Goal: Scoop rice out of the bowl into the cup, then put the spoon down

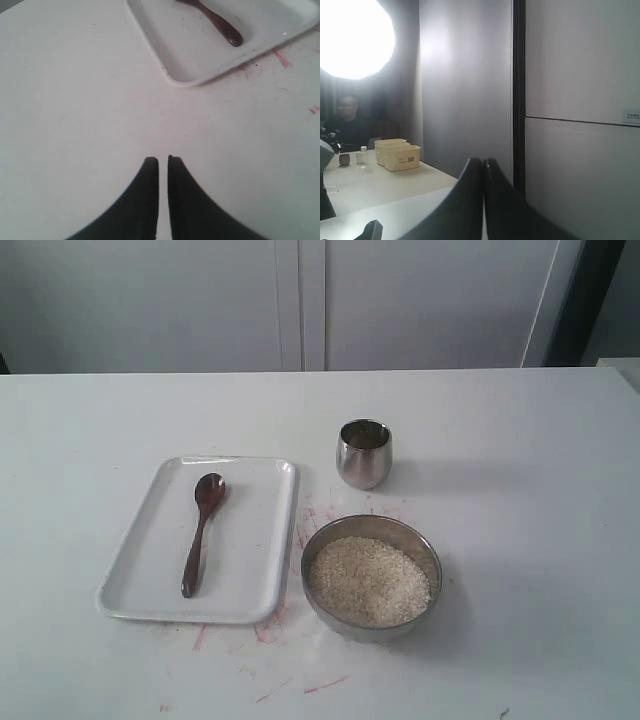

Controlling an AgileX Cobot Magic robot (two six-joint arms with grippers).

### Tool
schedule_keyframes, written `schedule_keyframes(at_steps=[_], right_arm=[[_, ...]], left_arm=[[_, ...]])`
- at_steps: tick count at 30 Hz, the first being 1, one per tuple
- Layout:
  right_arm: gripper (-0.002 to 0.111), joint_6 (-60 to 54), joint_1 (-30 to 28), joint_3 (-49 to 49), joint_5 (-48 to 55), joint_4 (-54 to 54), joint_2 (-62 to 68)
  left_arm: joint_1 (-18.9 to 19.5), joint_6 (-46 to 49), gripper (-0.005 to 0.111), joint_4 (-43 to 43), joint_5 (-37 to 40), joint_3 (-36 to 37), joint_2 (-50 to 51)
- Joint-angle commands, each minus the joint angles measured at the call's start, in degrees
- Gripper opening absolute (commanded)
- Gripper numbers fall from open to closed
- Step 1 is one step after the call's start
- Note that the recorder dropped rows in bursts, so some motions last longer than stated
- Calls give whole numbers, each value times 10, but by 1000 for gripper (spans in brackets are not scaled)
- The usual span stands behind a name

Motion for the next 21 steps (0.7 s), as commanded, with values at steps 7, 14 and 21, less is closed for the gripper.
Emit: schedule_keyframes(at_steps=[7,14,21], right_arm=[[0,-7,0,69,-12,-8,-84],[0,-7,0,121,-26,-7,-93],[0,-7,0,187,-81,-5,-93]], left_arm=[[-3,-3,14,0,19,5,-2],[-3,-3,14,0,19,5,-2],[-3,-3,14,0,19,5,-2]])
